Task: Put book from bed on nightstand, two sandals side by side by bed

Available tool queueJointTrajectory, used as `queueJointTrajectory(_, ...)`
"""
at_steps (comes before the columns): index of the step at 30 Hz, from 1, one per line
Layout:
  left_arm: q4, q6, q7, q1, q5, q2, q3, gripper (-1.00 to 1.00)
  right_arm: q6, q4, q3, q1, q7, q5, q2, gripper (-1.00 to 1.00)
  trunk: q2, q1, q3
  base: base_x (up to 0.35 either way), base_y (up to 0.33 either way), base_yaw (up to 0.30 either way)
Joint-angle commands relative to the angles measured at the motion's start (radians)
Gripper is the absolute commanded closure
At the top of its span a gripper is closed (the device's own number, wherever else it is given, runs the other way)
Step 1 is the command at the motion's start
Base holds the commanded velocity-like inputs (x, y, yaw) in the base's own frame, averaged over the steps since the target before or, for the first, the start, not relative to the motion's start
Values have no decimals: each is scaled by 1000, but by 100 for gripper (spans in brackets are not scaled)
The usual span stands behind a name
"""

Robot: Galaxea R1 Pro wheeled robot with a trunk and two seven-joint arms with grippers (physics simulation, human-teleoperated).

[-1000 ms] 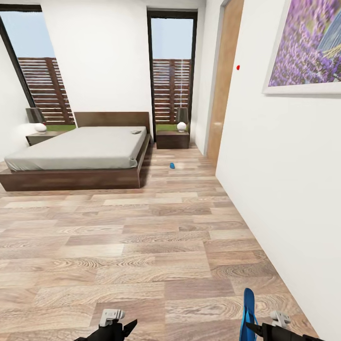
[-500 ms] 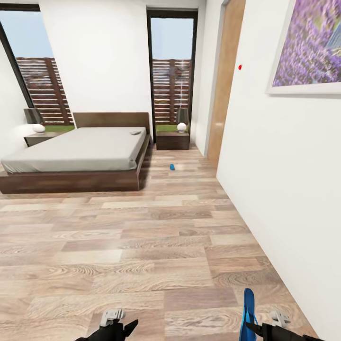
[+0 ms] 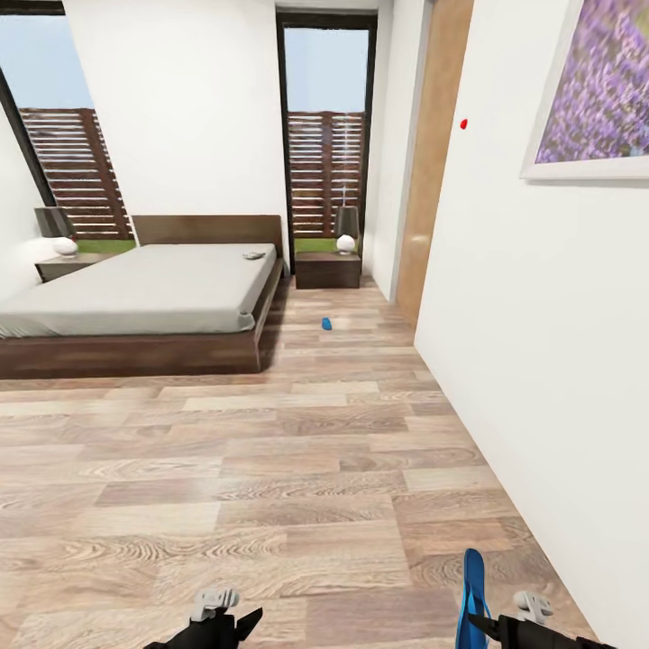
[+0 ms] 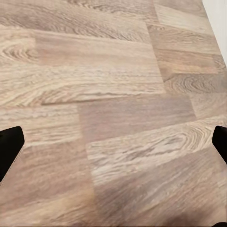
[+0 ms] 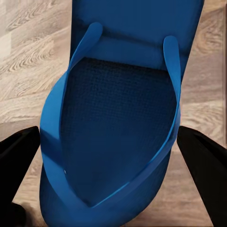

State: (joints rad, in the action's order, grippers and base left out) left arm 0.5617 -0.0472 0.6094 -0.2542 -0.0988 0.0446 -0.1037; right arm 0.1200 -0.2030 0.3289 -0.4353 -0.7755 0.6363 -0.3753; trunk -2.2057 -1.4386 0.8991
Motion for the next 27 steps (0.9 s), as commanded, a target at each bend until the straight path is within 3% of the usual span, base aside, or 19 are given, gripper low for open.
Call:
queueJointTrajectory(1, 0, -5, 5, 0, -7, 0, -2, -100, 10, -1, 2, 0, -2, 11, -1, 100, 0, 0, 1, 318, -92, 0)
queueJointTrajectory(16, 0, -5, 5, 0, -9, 0, -2, -100, 10, -1, 2, 0, -2, 11, -1, 100, 0, 0, 1, 309, -112, 0)
queueJointTrajectory(27, 0, -5, 6, 0, -10, 0, -4, -100, 10, -1, 2, 0, -2, 11, -1, 100, 0, 0, 1, 312, -24, 0)
